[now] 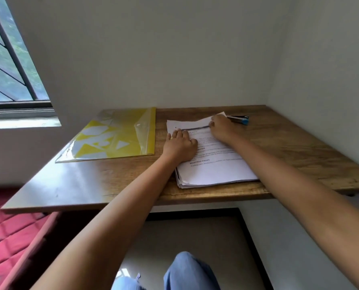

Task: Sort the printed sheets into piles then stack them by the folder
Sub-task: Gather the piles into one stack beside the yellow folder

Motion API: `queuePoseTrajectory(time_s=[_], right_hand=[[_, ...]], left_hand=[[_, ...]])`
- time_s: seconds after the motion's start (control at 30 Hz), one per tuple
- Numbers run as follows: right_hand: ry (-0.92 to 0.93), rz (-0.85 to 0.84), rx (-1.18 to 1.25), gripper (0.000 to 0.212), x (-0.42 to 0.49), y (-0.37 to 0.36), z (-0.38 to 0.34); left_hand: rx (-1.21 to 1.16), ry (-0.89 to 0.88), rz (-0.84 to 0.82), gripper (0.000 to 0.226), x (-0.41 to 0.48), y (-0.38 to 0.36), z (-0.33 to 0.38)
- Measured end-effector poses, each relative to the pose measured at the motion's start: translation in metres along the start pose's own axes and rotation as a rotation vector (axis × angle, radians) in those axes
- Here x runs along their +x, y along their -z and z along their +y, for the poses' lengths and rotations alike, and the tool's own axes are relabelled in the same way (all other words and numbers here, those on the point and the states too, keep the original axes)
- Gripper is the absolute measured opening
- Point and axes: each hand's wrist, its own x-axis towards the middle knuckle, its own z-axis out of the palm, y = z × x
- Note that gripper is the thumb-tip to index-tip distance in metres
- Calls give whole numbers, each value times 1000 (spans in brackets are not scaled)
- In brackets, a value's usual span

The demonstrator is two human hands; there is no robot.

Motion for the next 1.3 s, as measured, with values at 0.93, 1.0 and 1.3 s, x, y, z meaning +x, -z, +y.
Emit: queuePoseTrajectory(time_s=[0.93,1.0,1.3], right_hand=[[-10,-240,-168,52,-86,19,-12],[8,-213,-88,37,-95,25,-20],[40,-357,-191,61,-124,24,-13]], left_hand=[[53,-60,-95,71,-103,12,9],[55,-58,-100,70,-102,12,9],[45,-63,-87,70,-100,10,8]])
